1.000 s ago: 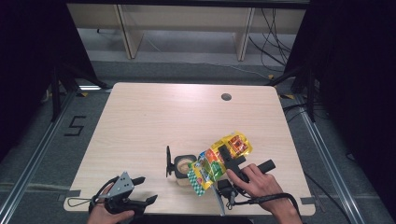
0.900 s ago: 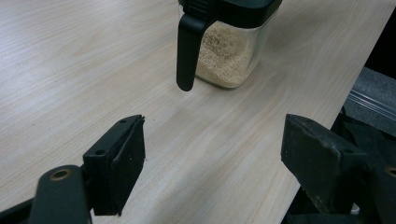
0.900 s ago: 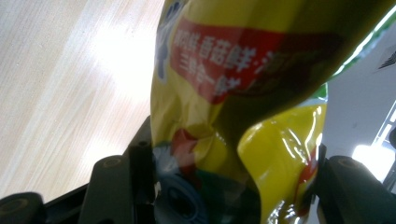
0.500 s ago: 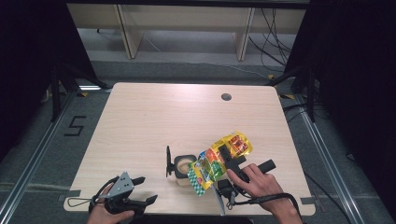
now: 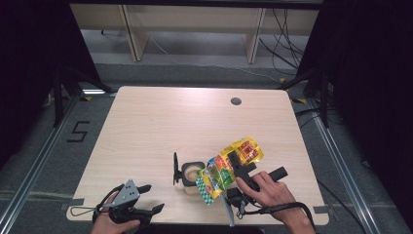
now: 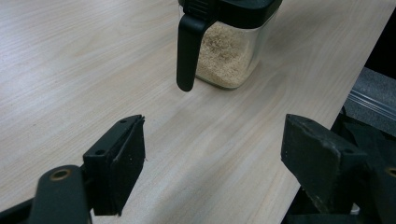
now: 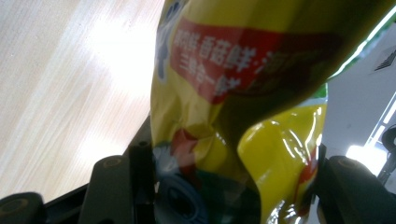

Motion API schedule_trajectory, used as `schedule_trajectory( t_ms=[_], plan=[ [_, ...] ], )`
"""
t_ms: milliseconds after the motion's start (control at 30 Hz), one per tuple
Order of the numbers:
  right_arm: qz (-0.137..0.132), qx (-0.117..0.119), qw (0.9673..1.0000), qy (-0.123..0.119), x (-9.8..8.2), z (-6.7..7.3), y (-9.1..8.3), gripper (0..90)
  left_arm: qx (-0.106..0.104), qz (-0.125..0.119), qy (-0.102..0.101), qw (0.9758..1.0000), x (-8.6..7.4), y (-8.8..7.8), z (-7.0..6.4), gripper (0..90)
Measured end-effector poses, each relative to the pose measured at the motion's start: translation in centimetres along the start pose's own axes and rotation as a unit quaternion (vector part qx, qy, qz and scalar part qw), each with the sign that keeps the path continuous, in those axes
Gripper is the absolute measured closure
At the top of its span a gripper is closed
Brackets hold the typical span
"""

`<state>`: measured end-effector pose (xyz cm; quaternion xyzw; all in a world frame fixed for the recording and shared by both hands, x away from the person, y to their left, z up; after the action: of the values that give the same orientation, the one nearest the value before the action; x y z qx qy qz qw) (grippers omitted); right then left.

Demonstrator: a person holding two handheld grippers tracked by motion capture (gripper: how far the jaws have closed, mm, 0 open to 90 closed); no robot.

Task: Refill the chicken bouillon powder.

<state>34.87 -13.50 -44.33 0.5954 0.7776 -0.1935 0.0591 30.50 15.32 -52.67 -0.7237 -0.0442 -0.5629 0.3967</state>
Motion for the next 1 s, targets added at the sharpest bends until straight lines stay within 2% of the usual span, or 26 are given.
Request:
schedule_trajectory(
  t_ms=[33, 67, 133, 167, 200, 233, 267, 367, 433, 467, 567, 633, 667, 767, 800, 833, 867, 1000],
  plan=[
    [0.001, -0.001, 1.0, 0.001, 0.01, 0.01, -0.04, 43.2, 0.0, 0.0, 0.0, 1.0, 0.0, 0.01, 0.0, 21.6],
    [0.003, 0.0, 0.9997, -0.024, 0.04, -0.31, -0.07, 43.2, 0.0, 0.0, 0.001, 1.0, 0.0, 0.01, 0.02, 21.6],
    [0.005, 0.001, 0.9996, -0.026, 0.1, -0.3, -0.11, 43.2, 0.0, 0.0, 0.009, 1.0, 0.03, 0.0, 0.1, 21.6],
    [0.0, -0.004, 0.999, -0.044, 0.14, -0.54, -0.04, 43.2, 0.002, -0.001, 0.0, 1.0, -0.01, 0.03, 0.0, 21.6],
    [-0.001, -0.003, 0.9992, -0.04, 0.13, -0.41, 0.0, 43.2, 0.002, 0.0, 0.0, 1.0, -0.02, 0.04, 0.01, 21.6],
    [0.008, -0.001, 0.9998, -0.018, 0.16, -0.12, -0.16, 43.2, -0.001, 0.005, 0.005, 1.0, -0.08, 0.03, 0.07, 21.6],
    [0.003, -0.001, 0.9993, -0.038, 0.34, -0.44, -0.13, 43.2, 0.0, 0.005, 0.007, 1.0, -0.08, 0.04, 0.07, 21.6],
    [-0.001, -0.002, 0.9988, -0.049, 0.39, -0.54, 0.05, 43.2, 0.002, 0.007, 0.005, 1.0, -0.11, 0.03, 0.03, 21.6],
    [-0.003, -0.003, 0.9987, -0.051, 0.42, -0.55, 0.09, 43.2, -0.001, 0.005, 0.014, 0.9999, -0.06, 0.03, 0.17, 21.6],
    [-0.003, -0.003, 0.9987, -0.051, 0.43, -0.53, 0.08, 43.2, 0.0, 0.005, 0.003, 1.0, -0.1, 0.05, 0.07, 21.6],
    [-0.003, -0.001, 0.9987, -0.051, 0.42, -0.52, 0.11, 43.3, 0.001, 0.004, 0.009, 1.0, -0.08, 0.04, 0.1, 21.6],
    [-0.004, 0.001, 0.9988, -0.049, 0.43, -0.38, 0.18, 43.4, 0.0, 0.003, 0.006, 1.0, -0.06, 0.05, 0.08, 21.6],
    [0.0, 0.005, 0.9994, -0.033, 0.42, -0.08, 0.15, 43.4, 0.0, 0.003, 0.004, 1.0, -0.06, 0.04, 0.08, 21.6],
    [0.0, 0.005, 0.9996, -0.028, 0.39, 0.04, 0.19, 43.5, 0.002, 0.002, 0.003, 1.0, -0.05, -0.01, 0.08, 21.6],
    [-0.007, 0.001, 0.9991, -0.041, 0.36, -0.21, 0.29, 43.5, 0.002, 0.002, 0.003, 1.0, -0.05, 0.01, 0.08, 21.6],
    [-0.006, 0.002, 0.9992, -0.04, 0.34, -0.24, 0.27, 43.5, 0.002, 0.002, 0.003, 1.0, -0.05, 0.01, 0.07, 21.6],
    [-0.001, 0.004, 0.9997, -0.026, 0.3, -0.09, 0.18, 43.7, 0.001, -0.002, 0.002, 1.0, -0.03, 0.11, 0.07, 21.6],
    [0.0, 0.005, 0.9998, -0.021, 0.21, -0.05, 0.14, 44.2, 0.001, -0.002, 0.002, 1.0, -0.03, 0.11, 0.08, 21.6]
  ],
)
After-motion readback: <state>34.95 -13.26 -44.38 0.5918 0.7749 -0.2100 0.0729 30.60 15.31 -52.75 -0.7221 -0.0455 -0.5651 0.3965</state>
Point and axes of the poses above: each handheld gripper's, and its own axes: y roughly forward along the jaws, x roughly out of its top, z roughly to its left, the point moved 6 cm from there along y, roughly forward along the jaws, and after that the axes turned 4 degrees about y, right-handed, at the moved point
